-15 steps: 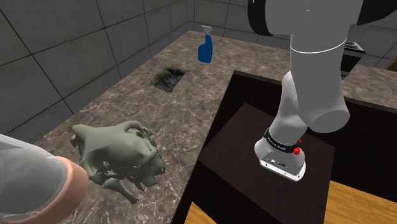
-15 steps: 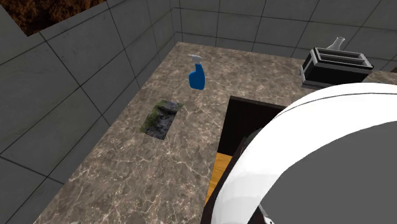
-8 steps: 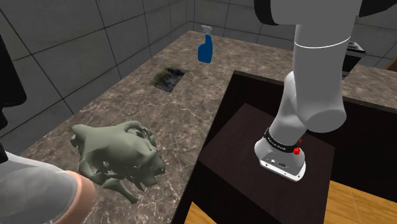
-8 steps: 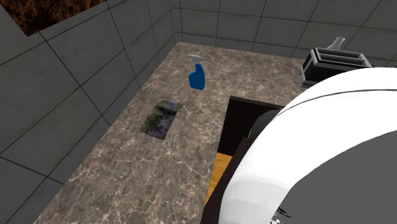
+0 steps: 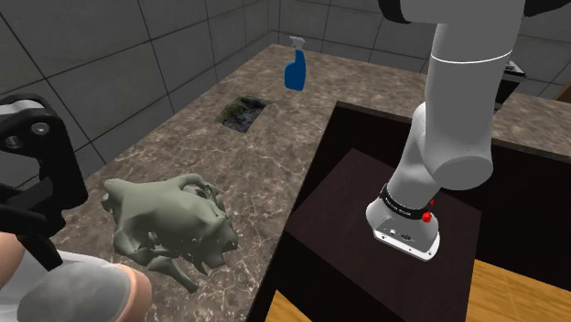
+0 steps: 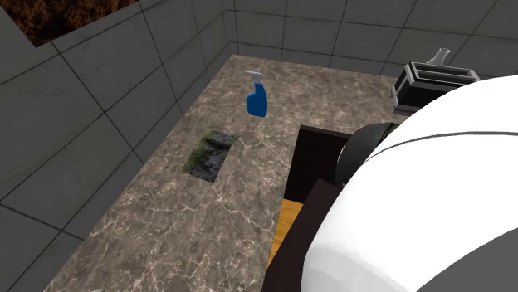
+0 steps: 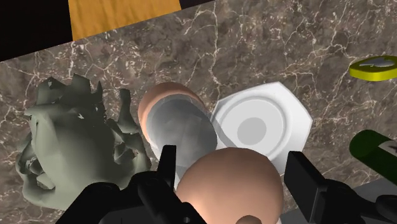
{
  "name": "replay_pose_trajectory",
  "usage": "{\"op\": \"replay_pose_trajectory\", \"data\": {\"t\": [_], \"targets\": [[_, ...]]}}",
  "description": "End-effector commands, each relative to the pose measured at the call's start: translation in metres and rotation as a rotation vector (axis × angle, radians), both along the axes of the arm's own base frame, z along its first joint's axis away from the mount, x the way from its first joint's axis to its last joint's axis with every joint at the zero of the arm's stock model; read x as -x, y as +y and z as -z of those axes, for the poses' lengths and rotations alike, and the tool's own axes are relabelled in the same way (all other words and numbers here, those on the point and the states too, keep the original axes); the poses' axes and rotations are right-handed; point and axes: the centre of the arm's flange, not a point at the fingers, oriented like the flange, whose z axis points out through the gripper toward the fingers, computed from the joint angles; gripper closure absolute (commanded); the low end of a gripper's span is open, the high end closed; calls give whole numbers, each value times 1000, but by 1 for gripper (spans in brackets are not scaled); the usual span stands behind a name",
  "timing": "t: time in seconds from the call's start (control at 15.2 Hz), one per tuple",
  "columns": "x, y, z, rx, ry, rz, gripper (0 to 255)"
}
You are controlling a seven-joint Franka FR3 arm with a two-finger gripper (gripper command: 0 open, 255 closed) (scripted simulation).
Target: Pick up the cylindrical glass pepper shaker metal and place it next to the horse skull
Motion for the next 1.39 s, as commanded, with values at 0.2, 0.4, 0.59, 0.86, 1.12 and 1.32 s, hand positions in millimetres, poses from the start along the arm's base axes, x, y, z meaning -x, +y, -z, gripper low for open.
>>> {"op": "replay_pose_trajectory", "data": {"t": [0.2,0.4,0.59,0.86,1.12,1.32], "targets": [[0,-1,27,-1,0,0,255],[0,-1,43,-1,0,0,255],[0,-1,59,-1,0,0,255],[0,-1,80,-1,0,0,255],[0,-1,101,-1,0,0,255],[0,-1,117,-1,0,0,255]]}}
